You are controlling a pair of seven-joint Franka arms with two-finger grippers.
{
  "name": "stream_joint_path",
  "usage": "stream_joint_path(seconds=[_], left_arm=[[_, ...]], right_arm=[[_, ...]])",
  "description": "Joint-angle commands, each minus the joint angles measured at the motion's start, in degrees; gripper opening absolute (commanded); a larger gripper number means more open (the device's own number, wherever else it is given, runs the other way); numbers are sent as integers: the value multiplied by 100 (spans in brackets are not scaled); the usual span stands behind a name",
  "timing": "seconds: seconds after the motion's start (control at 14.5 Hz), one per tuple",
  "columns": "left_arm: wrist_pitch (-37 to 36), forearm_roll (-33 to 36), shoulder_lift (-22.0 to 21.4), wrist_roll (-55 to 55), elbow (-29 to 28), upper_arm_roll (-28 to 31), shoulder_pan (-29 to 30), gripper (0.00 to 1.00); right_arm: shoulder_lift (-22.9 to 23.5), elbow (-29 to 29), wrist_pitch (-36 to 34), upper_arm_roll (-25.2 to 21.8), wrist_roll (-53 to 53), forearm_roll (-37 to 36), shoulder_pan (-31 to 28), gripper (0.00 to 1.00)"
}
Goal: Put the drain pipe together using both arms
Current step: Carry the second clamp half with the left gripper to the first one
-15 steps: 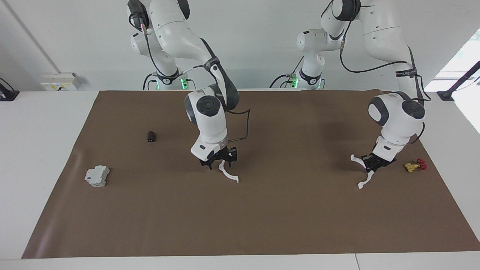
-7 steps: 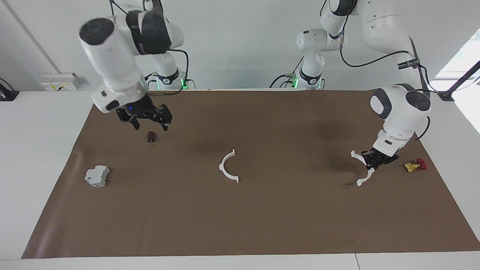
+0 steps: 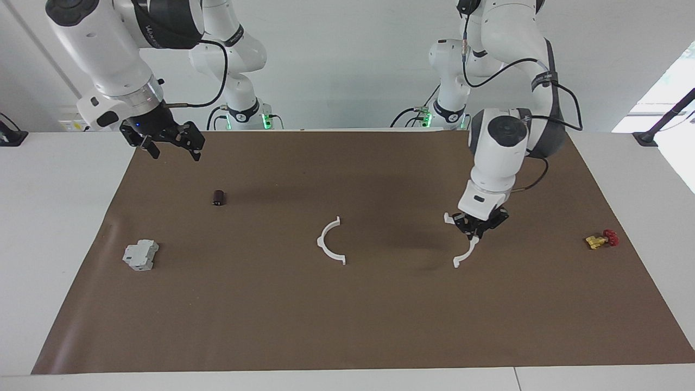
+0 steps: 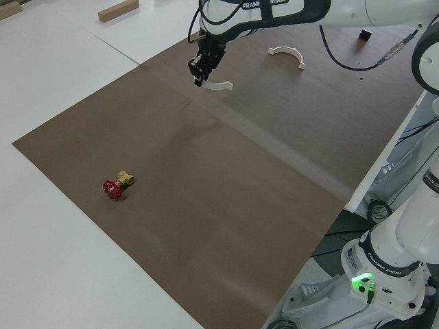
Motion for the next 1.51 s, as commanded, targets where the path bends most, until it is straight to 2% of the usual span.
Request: stream_joint_path(seconds=[0.0,0.21,0.55,0.83,1.44], left_arm=[[-179,113,279,-657,336,91,-550,0],[-275,113,841,-1403,845,91,-1034,0],[74,17,1307,-1590,996,73,-1536,0],[417,-343,1335,-1608,979,64,-1650,0],[727,-362,1432,-1775,672,64,-1984,0]], right_arm=[[-89,-142,131,113,-152,-93,-116,100],[-44,-107,148,87,-353,-75,-160,100],[-36,-54,166,25,-398,-67,-230,100],[-44,-106,280,34,-407,-5,-353,100],[-44,-107,245,43,-425,13,-336,100]])
